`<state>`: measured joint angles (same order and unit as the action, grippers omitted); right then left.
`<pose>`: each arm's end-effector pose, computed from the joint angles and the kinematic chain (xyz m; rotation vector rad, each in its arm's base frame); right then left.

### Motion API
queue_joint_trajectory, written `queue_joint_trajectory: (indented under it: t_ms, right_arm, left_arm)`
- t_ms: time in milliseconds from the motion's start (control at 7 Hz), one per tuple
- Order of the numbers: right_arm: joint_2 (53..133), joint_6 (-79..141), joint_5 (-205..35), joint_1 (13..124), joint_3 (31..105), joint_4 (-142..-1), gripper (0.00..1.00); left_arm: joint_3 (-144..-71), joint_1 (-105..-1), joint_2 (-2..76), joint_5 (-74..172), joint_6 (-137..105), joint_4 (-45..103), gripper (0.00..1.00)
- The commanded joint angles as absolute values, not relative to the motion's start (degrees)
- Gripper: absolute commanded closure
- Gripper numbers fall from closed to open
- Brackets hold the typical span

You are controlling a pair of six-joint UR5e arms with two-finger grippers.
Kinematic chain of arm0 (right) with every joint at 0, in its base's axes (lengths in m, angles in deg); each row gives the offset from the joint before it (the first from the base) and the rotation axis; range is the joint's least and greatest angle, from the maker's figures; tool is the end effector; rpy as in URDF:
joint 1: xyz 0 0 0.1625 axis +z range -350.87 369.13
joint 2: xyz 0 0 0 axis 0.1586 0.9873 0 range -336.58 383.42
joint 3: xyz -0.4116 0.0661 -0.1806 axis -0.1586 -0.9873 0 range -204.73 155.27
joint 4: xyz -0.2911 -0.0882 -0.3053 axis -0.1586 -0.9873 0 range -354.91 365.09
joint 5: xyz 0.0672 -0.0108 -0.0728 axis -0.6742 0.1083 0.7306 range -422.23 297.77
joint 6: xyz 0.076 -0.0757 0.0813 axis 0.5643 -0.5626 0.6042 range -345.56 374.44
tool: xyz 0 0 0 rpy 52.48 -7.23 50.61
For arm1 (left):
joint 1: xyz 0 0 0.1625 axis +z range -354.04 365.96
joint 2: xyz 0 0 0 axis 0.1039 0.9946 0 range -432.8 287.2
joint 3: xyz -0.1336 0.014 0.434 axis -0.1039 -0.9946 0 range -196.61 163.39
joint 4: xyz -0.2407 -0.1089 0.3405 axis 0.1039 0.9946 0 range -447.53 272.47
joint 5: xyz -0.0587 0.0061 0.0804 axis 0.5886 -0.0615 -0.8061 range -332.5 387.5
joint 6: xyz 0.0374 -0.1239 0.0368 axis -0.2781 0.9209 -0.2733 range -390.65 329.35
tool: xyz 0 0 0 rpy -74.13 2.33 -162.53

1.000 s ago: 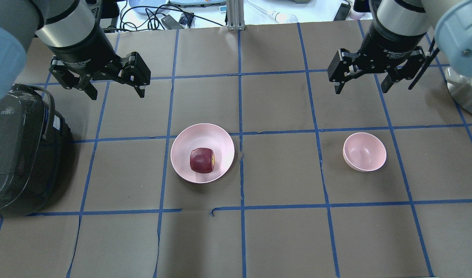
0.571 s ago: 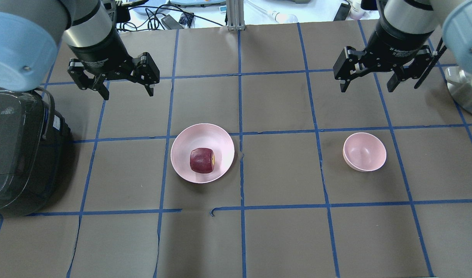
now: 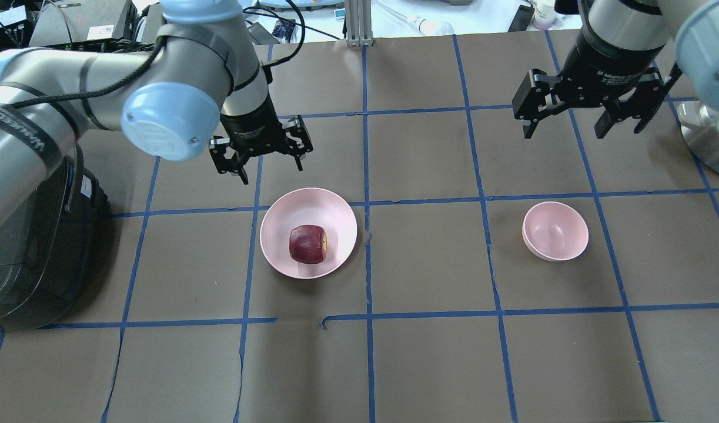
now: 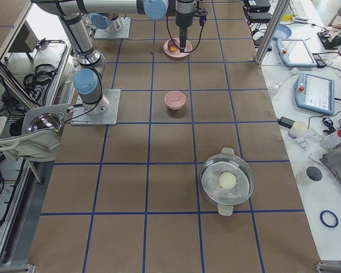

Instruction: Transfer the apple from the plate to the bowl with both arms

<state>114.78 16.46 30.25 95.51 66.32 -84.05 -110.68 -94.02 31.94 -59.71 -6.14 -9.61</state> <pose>0.0958 -0.5045 0.4834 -0.1519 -3.0947 -0.0160 -0.2395 -0.5538 0.3246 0.3993 -3.0982 -0.1980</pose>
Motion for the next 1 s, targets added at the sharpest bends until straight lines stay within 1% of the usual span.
queue_joint_trajectory:
  t_ms: [0, 286, 429, 714, 857]
  right_arm:
    - [111.94, 13.51, 31.3, 86.96, 67.11, -84.56, 0.0]
    - [106.6, 12.69, 32.17, 79.12, 68.51, -86.91, 0.0]
    - [104.22, 12.6, 31.3, 78.74, 70.52, -92.15, 0.0]
    - [103.23, 11.12, 31.12, 78.73, 78.23, -95.19, 0.0]
    - [103.23, 9.19, 31.03, 78.73, 83.32, -100.68, 0.0]
  left_arm:
    - [-113.72, -96.16, 36.96, -58.63, -5.16, -14.99, 0.0]
    - [-115.22, -96.6, 40.47, -58.63, -6.64, -16.25, 0.0]
    - [-116.62, -96.61, 41.53, -58.63, -10.57, -16.16, 0.0]
    - [-118.64, -96.61, 41.98, -58.63, -13.5, -15.63, 0.0]
    - [-118.82, -96.61, 42.07, -58.46, -13.6, -15.63, 0.06]
